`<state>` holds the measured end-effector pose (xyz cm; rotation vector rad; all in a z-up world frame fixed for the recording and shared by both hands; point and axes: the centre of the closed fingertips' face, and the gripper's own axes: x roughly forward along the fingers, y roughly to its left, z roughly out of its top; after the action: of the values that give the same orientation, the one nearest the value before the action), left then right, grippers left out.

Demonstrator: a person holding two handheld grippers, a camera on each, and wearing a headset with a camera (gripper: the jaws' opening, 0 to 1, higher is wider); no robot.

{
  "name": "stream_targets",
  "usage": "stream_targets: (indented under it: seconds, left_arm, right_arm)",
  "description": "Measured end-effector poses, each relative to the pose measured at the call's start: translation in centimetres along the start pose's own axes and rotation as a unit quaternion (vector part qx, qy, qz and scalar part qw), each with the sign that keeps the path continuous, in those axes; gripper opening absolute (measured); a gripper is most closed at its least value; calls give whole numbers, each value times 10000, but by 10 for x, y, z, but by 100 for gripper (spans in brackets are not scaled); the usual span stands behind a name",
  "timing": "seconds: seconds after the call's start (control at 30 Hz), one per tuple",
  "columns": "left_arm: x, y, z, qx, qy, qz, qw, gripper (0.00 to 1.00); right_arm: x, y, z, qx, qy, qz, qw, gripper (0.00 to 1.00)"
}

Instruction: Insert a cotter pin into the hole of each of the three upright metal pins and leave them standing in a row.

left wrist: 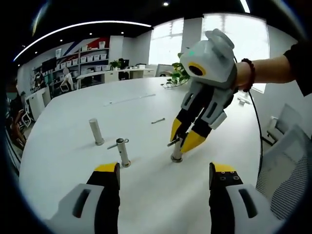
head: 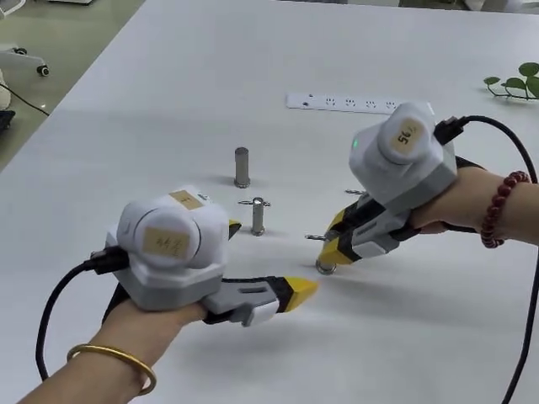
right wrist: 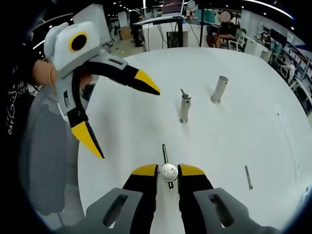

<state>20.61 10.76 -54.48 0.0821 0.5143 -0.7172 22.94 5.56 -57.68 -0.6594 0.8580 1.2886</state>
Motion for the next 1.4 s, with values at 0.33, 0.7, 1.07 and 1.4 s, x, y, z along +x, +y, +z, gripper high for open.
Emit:
stream_targets:
  seconds: [0.33,0.7,1.07,1.4]
  left_arm:
    - [-11,8,2,-62,-104,110,9999,86]
    - [-12,4,4,51,-187,18,9998,95]
    - [-11,5,3,-58,-142,15,9999,99]
    - [-13,11,8,59,-204,115,9997,99]
  right_arm:
    - [-1,2,0,-101,71,2,9999,9]
    - [-2,3,0,-157,109,-6,9998,9]
    - [-3,-3,2,-214,137,-77,9996,8]
    - [-5,-16,8,-178,134,-101,9997,8]
